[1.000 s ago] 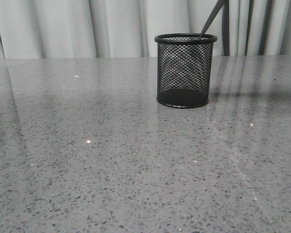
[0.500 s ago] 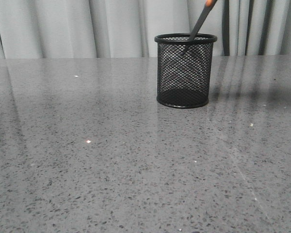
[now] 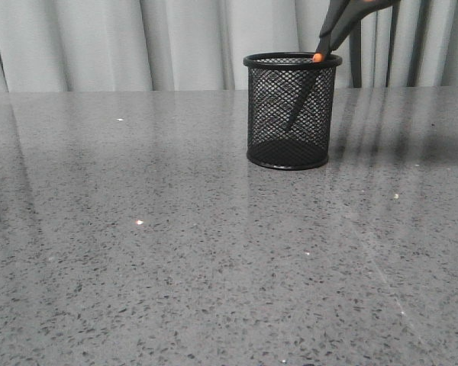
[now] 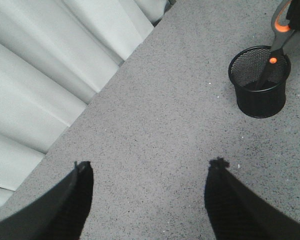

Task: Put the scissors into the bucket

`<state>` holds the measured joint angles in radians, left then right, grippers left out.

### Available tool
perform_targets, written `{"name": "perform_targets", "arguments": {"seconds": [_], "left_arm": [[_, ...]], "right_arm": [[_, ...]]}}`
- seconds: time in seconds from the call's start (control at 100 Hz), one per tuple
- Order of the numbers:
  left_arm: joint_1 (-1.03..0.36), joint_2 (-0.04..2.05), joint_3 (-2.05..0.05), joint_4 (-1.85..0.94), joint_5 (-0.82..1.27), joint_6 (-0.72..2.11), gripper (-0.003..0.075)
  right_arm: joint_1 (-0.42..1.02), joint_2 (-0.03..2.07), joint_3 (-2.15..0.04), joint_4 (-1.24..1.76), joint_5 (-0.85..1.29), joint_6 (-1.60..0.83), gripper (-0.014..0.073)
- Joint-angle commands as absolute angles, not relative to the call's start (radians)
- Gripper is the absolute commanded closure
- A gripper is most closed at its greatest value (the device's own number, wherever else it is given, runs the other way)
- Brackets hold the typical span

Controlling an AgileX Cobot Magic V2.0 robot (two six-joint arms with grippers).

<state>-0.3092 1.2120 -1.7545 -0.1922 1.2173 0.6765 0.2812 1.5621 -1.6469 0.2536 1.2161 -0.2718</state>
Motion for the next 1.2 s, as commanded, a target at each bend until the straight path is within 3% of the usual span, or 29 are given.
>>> {"name": "perform_targets", "arguments": {"seconds": [0.0,0.1,0.28,0.37,0.66,0.78,0.87,0.95,1.01,1.13,1.19], "left_arm": [[-0.306,1.191,-1.784,-0.214,1.164,0.665,0.0281],[-0.306,1.191,-1.784,-0.214,1.164,0.665,0.0281],[-0.306,1.191,-1.784,-0.214,1.164,0.665,0.0281],[-0.306,1.191,-1.784,-0.214,1.164,0.665,0.0281],[-0.306,1.191,-1.784,-0.214,1.168,0.665,0.0281],[-0.306,1.191,-1.784,-0.214,1.178,0.665,0.0281],[-0.306,1.191,-1.784,-0.214,1.185,0.665,0.029],[-0.306,1.191,-1.784,-0.214,1.194,0.665,0.0365],[-0.306,1.191,-1.784,-0.214,1.202,0.665,0.0454],[-0.306,1.191,-1.784,-0.214,1.226,0.663,0.0726],[-0.306,1.19,-1.777,-0.214,1.222,0.652,0.074]], "right_arm": [[0.282,1.535,-1.682,0.272,1.166,-0.277,0.0627],[0.282,1.535,-1.682,0.285,1.16,-0.277,0.0562],[0.282,1.535,-1.682,0.294,1.154,-0.277,0.0347],[0.282,1.53,-1.7,0.294,1.159,-0.277,0.0299],[0.282,1.493,-1.873,0.245,1.242,-0.255,0.0317],[0.282,1.449,-1.896,0.239,1.222,-0.248,0.0409],[0.282,1.409,-1.893,0.239,1.177,-0.242,0.0536],[0.282,1.365,-1.866,0.239,1.112,-0.242,0.0669],[0.282,1.321,-1.826,0.239,1.052,-0.242,0.0652],[0.282,1.214,-1.67,0.237,0.913,-0.242,0.0638],[0.282,1.148,-1.58,0.235,0.819,-0.242,0.0638]]}}
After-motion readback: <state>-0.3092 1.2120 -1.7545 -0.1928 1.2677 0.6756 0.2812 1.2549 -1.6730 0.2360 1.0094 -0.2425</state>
